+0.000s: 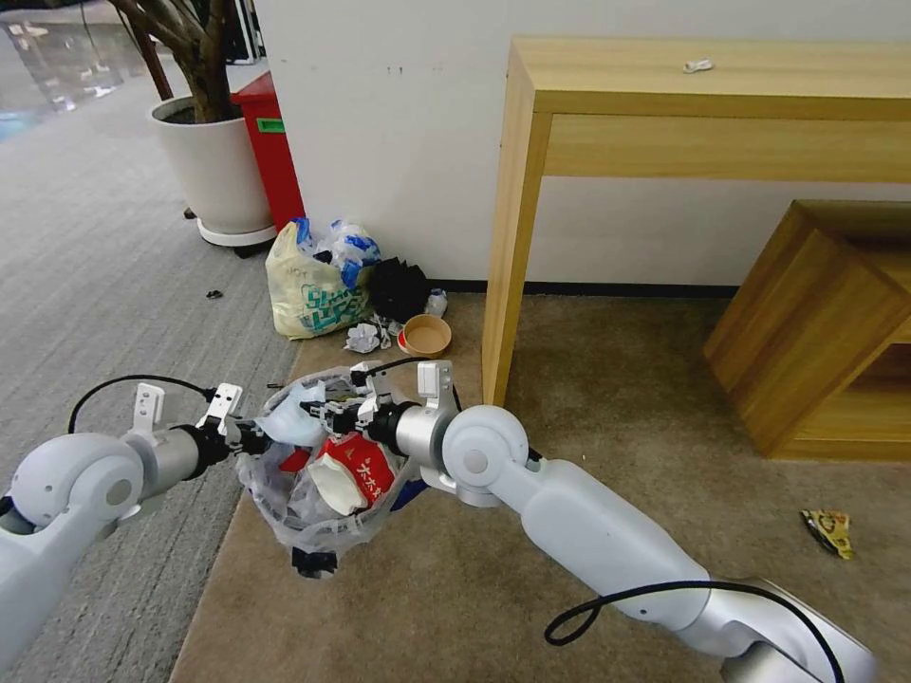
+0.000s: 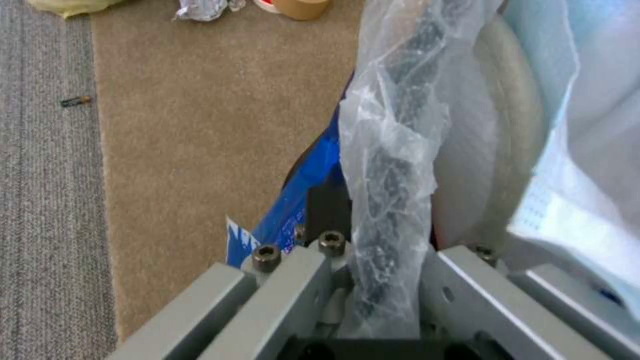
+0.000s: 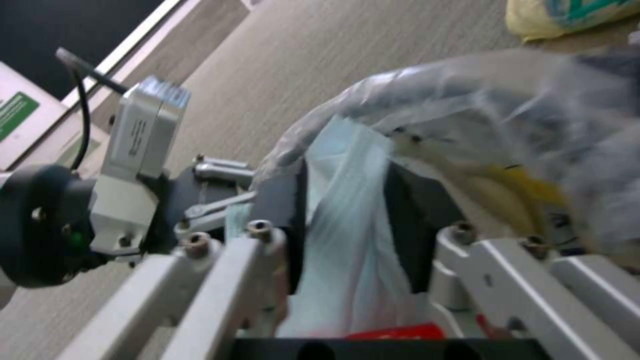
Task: Pick up the trash bin and place the garbage on the floor into it.
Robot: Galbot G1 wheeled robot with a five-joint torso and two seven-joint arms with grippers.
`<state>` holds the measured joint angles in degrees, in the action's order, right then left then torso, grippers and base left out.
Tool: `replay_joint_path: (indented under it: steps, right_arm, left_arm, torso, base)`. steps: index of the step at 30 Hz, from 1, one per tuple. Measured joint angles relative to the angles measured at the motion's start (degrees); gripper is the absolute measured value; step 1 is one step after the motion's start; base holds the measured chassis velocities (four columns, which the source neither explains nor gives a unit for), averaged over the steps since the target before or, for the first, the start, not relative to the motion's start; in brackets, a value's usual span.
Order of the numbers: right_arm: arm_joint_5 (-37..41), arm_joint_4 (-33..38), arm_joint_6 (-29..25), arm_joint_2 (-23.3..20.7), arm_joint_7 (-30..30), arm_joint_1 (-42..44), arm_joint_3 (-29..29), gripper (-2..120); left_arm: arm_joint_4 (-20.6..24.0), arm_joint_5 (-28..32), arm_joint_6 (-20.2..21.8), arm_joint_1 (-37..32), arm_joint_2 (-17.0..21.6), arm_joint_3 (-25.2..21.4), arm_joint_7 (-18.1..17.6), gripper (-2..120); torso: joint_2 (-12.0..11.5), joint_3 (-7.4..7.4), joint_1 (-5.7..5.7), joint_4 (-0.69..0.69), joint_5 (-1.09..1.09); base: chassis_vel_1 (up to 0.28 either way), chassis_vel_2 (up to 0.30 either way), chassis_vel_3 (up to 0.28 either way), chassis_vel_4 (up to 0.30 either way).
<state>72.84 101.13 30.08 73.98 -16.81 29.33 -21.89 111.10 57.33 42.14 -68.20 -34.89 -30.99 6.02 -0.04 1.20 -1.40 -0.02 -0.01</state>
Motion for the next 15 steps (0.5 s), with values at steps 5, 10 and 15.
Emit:
replay_joint_path:
  steps: [5, 10, 15]
  right_arm:
    - [-0.1, 0.9, 0.0, -0.2, -0.8, -0.5, 0.6, 53]
    - [0.1, 2.2, -0.2, -0.1, -1.4, -0.8, 1.1, 71]
    - [0.3, 3.5, -0.4, -0.3, -1.5, -0.9, 2.2, 89]
  left_arm:
    - [0.1, -0.1, 0.0, -1.0, -0.1, -1.1, 0.0, 0]
    - [-0.3, -0.4, 0.0, -1.6, -0.3, -1.7, 0.1, 0]
    - [-0.5, -0.8, 0.0, -2.6, -0.5, -2.7, 0.3, 0]
  torso:
    - [0.0, 0.00, 0.00, 0.00, 0.00]
    - [0.0, 0.00, 0.00, 0.00, 0.00]
    - [0.0, 0.00, 0.00, 0.01, 0.00]
  base:
    - [0.000, 0.000, 0.000, 0.000]
    - [0.000, 0.000, 0.000, 0.000]
    - [0.000, 0.000, 0.000, 0.000]
